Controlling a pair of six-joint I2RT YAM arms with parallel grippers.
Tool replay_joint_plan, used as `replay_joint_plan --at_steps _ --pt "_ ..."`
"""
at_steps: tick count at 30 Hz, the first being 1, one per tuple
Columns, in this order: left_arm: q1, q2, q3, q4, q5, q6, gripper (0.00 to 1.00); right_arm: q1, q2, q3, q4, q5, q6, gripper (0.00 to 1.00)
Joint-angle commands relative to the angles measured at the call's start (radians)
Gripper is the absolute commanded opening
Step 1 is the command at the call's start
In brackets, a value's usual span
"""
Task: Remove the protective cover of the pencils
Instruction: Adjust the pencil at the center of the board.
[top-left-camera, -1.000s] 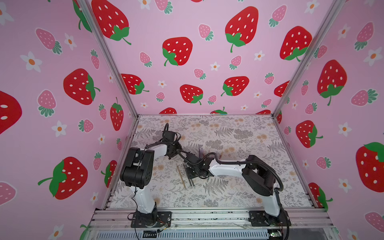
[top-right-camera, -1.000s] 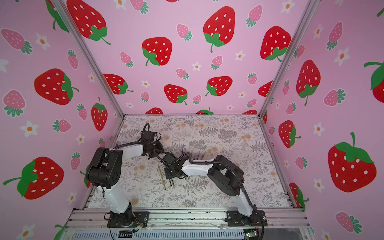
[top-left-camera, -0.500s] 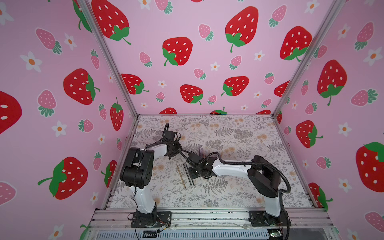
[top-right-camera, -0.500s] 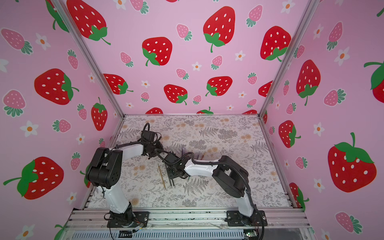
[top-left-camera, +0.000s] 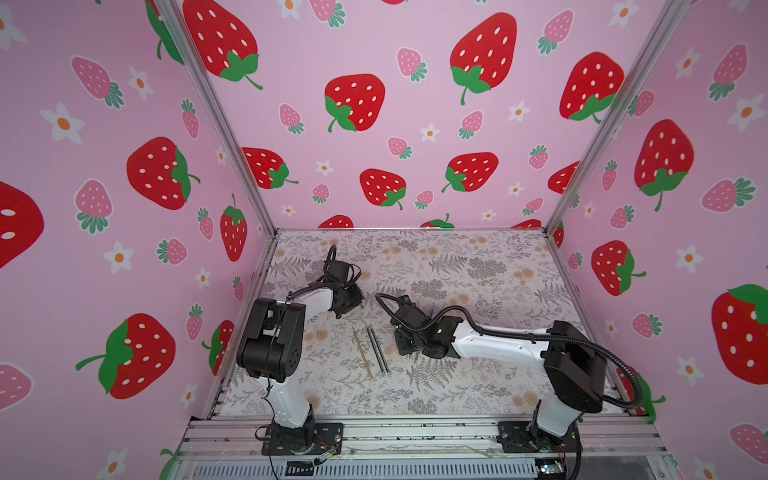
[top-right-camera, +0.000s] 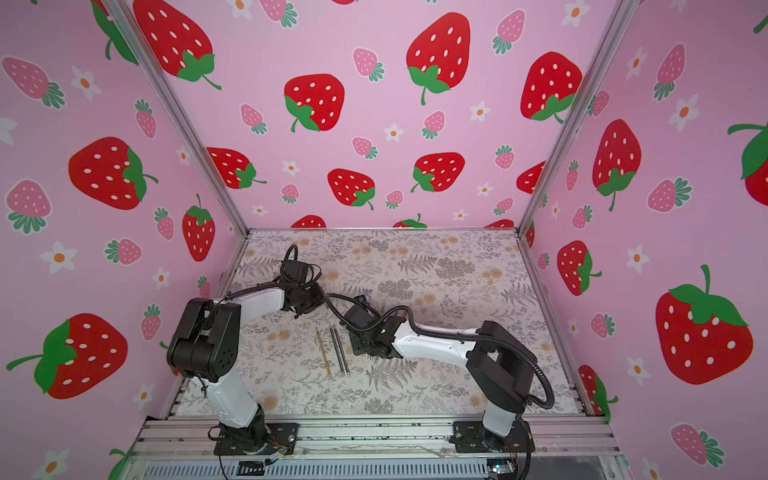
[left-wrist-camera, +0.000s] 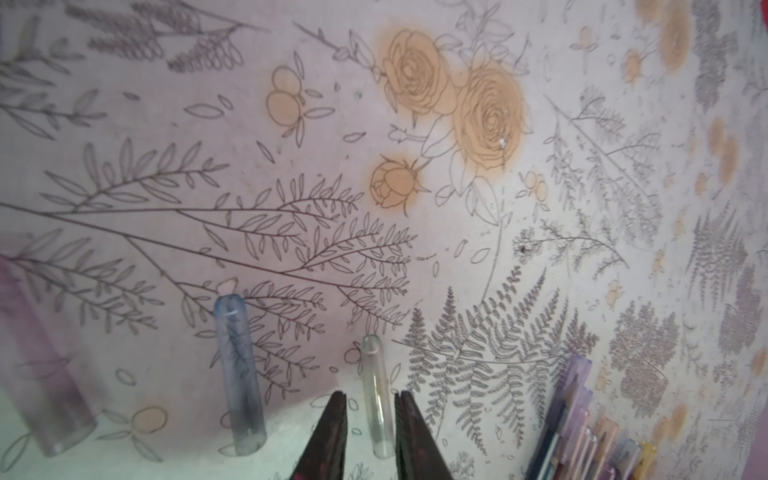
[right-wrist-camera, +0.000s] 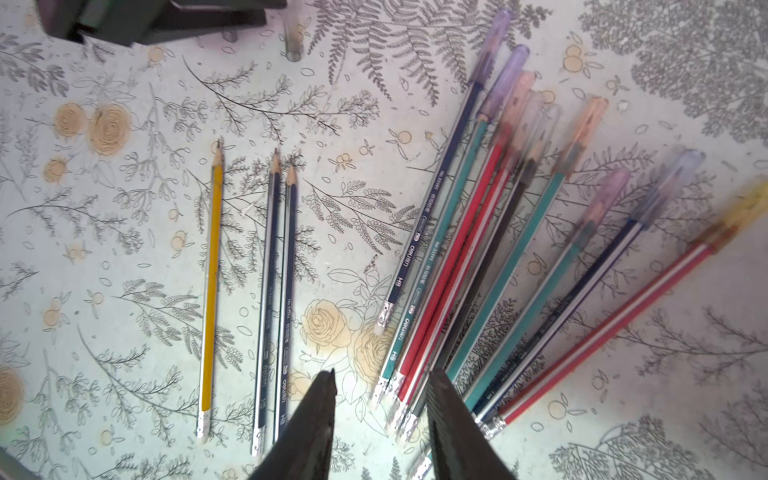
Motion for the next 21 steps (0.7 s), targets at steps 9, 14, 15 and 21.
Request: replay_joint_plan --at_steps 9,14,15,21 --pt "-0.003 -0.188 -0.025 -0.048 -0.001 0.019 0.28 -0.033 0.146 0.113 -0.060 -0.047 0.016 0.27" --pt "-0.001 -0.284 -0.091 -0.037 -0.018 0.019 0.29 -0.057 0.196 0.164 -0.091 -0.050 0.014 0.27" --pt "-0.001 -0.307 -0.112 -0.029 -0.022 0.016 0.29 -0.064 0.206 0.174 -0.096 -0.052 0.013 0.27" --pt "0.011 -0.401 -0.174 -0.004 -0.023 0.012 0.31 -0.089 0.238 0.220 -0.104 -0.047 -0.001 0.24"
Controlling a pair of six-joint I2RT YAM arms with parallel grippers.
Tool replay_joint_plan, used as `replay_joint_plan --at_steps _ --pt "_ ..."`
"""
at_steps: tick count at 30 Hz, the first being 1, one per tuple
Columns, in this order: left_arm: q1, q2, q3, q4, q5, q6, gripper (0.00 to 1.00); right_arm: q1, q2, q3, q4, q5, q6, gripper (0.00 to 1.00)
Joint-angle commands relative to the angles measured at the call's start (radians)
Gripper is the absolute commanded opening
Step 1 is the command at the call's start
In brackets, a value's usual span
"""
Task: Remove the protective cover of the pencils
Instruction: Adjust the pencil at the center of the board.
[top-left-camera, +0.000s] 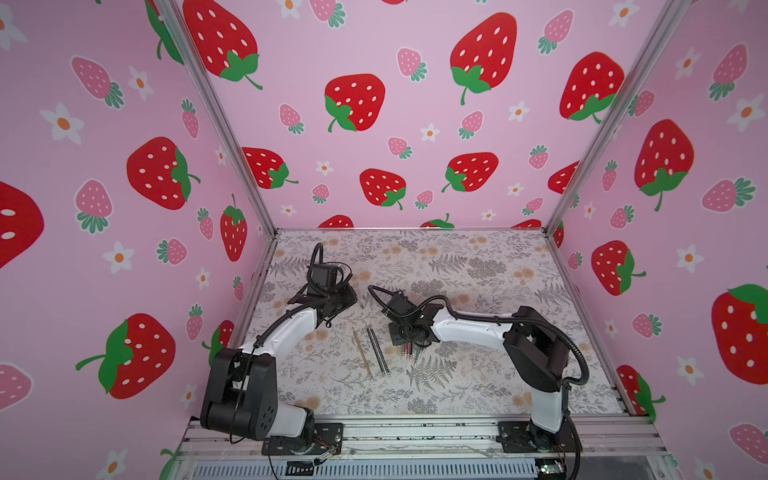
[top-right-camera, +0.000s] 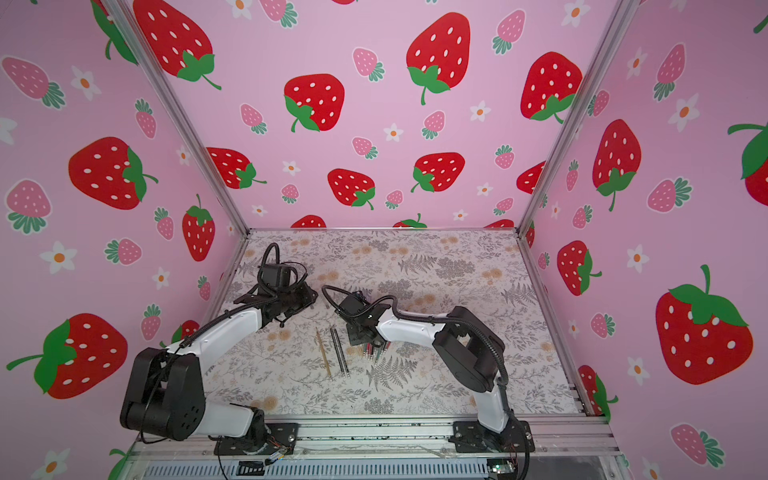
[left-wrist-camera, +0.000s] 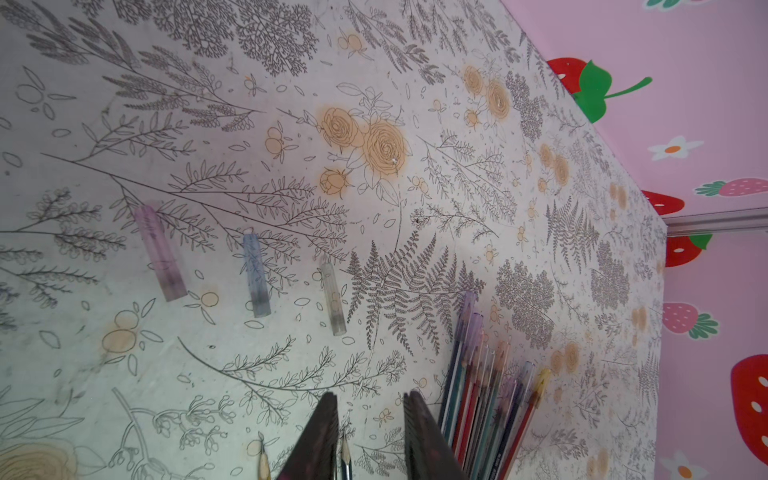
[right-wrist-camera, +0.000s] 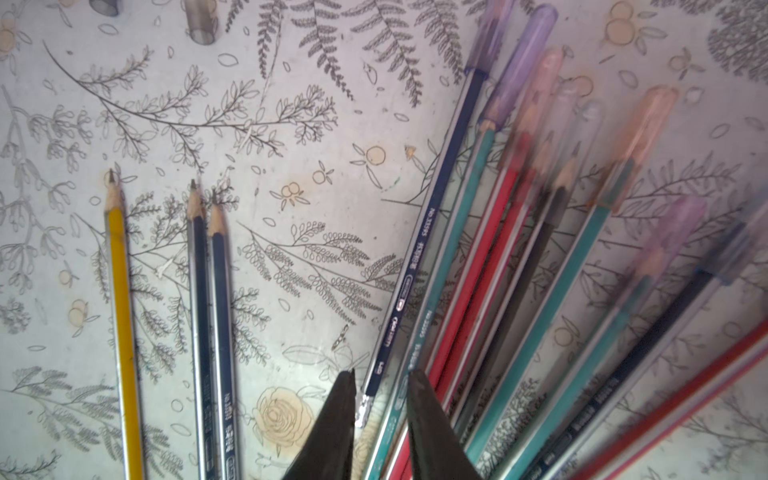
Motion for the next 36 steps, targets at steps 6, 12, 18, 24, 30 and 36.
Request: replay_joint_plan --at_steps 6,12,18,24,30,36 --pt "0.019 -0.069 -0.022 -0.002 -0.022 0.011 0.31 -0.028 0.063 0.085 -0.054 0.000 -0.001 0.23" --pt "0.031 -0.097 -0.047 0.006 -0.021 0.006 0.31 -0.043 0.121 0.134 -0.072 -0.016 -0.006 0.23" --pt "0.040 -0.097 -0.048 0.008 -0.010 0.006 0.32 -0.051 0.160 0.163 -0.093 -0.028 0.005 0.21" --pt "0.042 -0.098 -0.053 0.015 0.002 0.004 0.31 -0.051 0.191 0.189 -0.129 -0.035 0.019 0.19" --pt "0.049 -0.103 -0.058 0.017 0.008 0.004 0.31 -0.024 0.174 0.154 -0.150 -0.048 0.020 0.09" --pt "0.053 -0.113 -0.067 0.026 0.024 0.002 0.30 0.052 0.121 0.083 -0.127 -0.025 0.002 0.07"
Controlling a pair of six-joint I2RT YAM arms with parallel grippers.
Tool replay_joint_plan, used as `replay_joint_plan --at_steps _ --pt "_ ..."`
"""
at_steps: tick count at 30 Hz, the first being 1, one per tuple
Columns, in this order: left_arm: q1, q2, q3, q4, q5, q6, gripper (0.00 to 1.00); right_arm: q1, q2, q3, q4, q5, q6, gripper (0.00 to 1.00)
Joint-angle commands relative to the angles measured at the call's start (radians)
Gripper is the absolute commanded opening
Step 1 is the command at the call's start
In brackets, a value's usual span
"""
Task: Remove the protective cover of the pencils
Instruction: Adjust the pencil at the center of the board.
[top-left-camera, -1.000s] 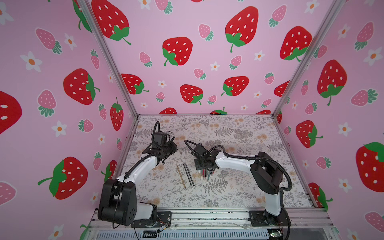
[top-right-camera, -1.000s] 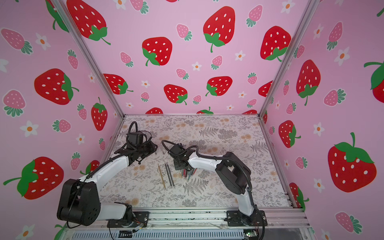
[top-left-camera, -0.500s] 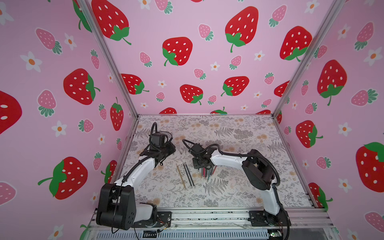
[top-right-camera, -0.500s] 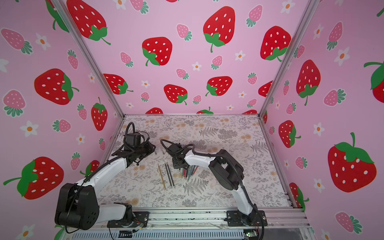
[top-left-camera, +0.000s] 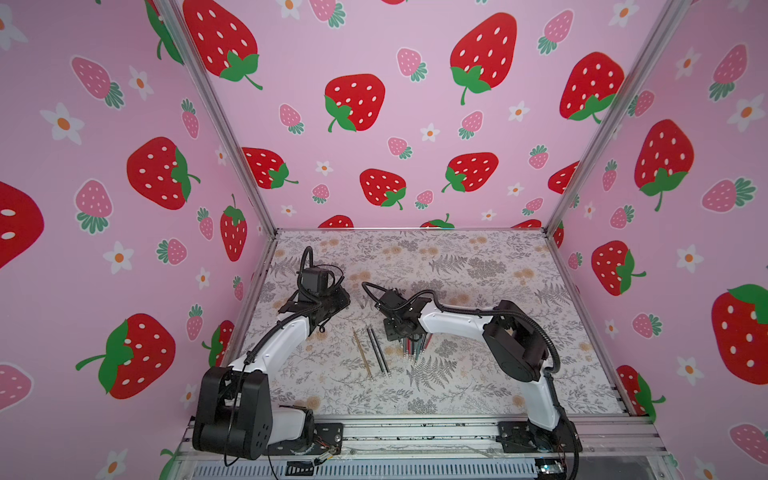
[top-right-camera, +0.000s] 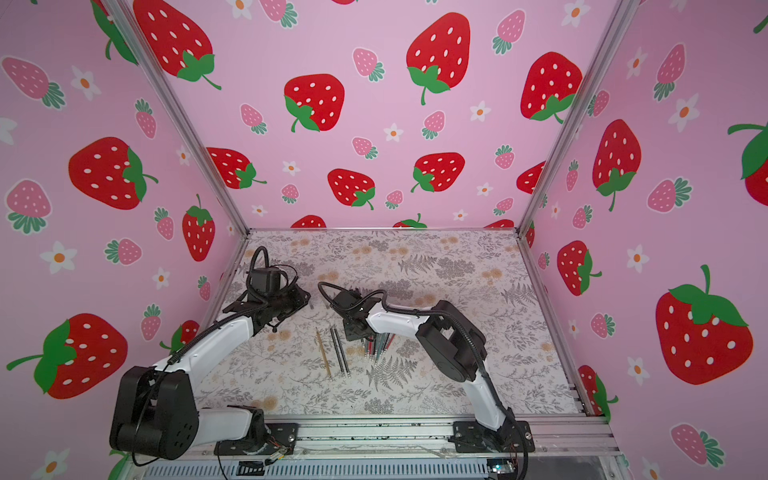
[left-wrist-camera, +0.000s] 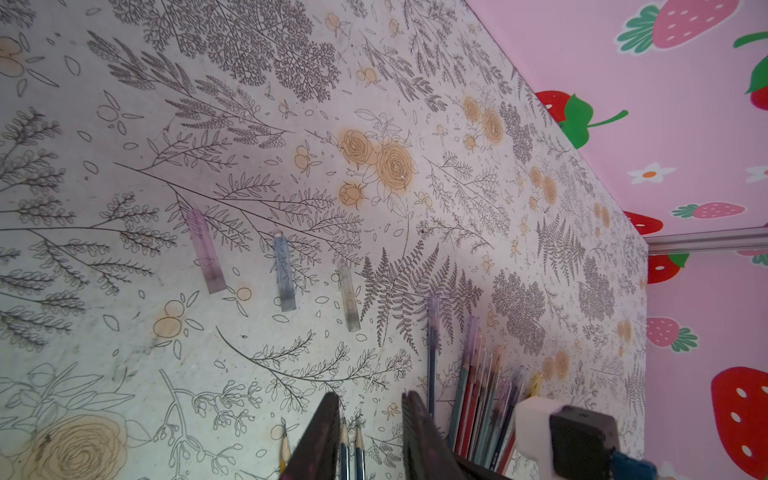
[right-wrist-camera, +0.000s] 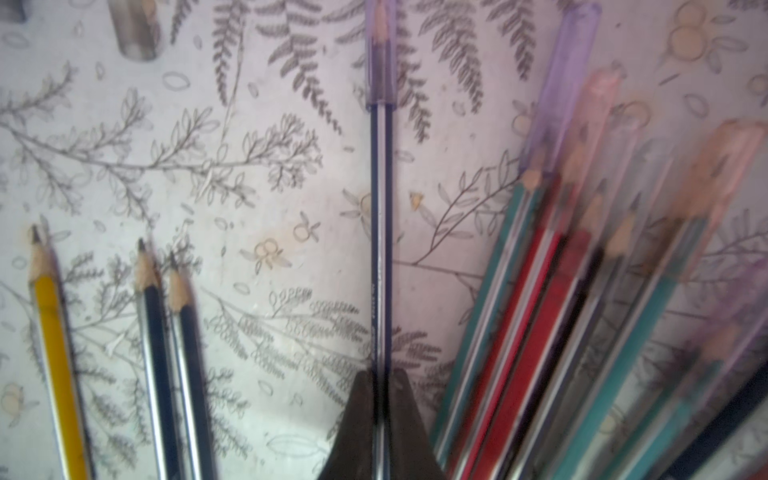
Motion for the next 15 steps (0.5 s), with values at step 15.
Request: replay_joint_plan --at_steps 15 --pt "0.005 -0.152 -0.091 0.056 0.010 -0.011 0.30 0.114 -0.020 -0.109 -0.045 -0.003 0.061 0.03"
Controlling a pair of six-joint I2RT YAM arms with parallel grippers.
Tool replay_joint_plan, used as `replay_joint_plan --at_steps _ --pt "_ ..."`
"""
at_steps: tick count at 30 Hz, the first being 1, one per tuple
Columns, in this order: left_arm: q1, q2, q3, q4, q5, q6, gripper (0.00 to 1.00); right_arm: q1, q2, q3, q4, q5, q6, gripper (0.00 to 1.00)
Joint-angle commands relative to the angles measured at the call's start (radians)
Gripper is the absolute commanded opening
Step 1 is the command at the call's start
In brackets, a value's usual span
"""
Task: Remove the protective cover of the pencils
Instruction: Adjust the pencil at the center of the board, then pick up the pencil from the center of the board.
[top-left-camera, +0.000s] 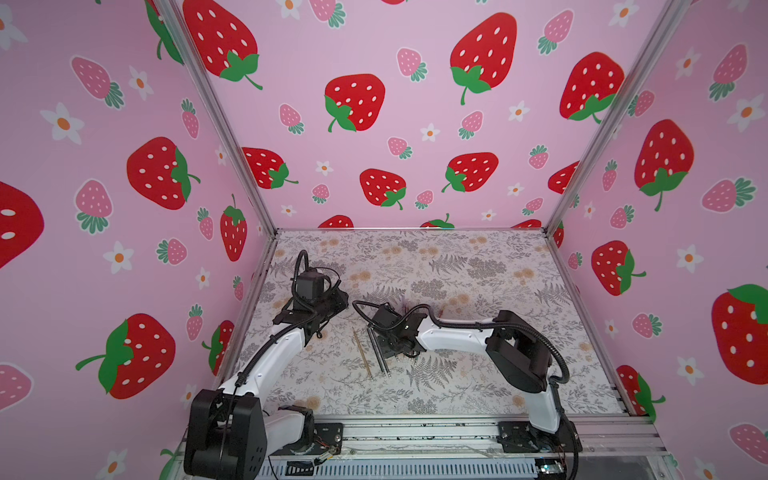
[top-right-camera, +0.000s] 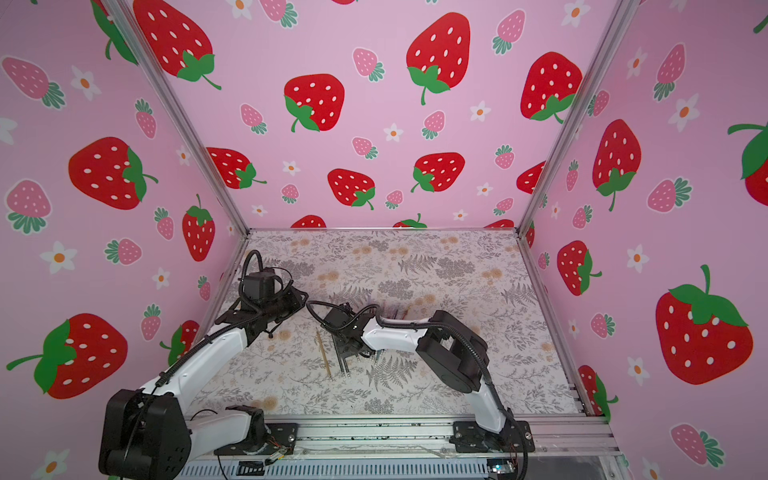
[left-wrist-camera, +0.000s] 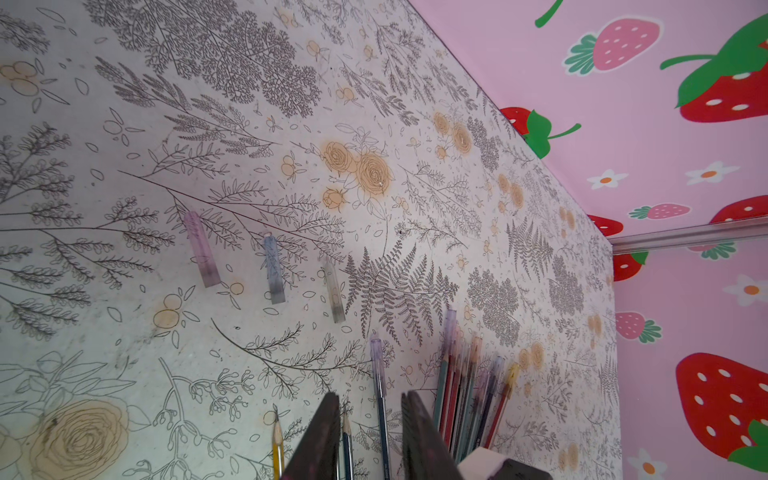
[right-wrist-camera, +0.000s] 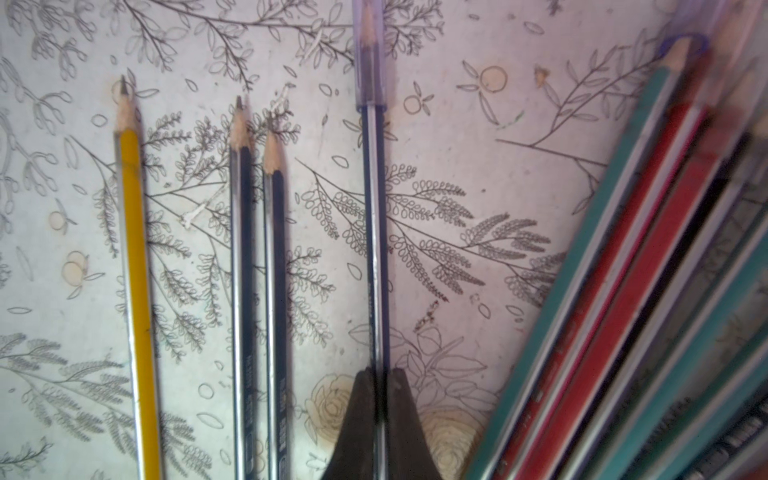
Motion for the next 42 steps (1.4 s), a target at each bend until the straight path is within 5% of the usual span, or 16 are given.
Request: replay_joint_plan --at_steps 1,19,29,37,42 --pt "0.004 -0.036 -0.030 0.038 -0.003 -0.008 0.30 0.015 0.022 -0.038 -0.082 -0.011 0.037 0.03" --pt "0.004 -0.121 -0.077 0.055 -0.042 -0.018 0.31 0.010 0.161 0.169 -0.317 0.033 0.035 0.26" --pt "0.008 -0.175 -0.110 0.064 -0.097 -0.035 0.31 -0.006 0.204 0.197 -0.339 0.018 0.043 0.07" --pt "0.010 -0.185 -0.118 0.080 -0.073 -0.022 0.22 -0.008 0.176 0.180 -0.313 0.027 0.038 0.03" --pt "0.016 -0.190 -0.126 0.066 0.023 -0.030 0.27 -0.007 0.080 0.103 -0.222 0.039 0.026 0.02"
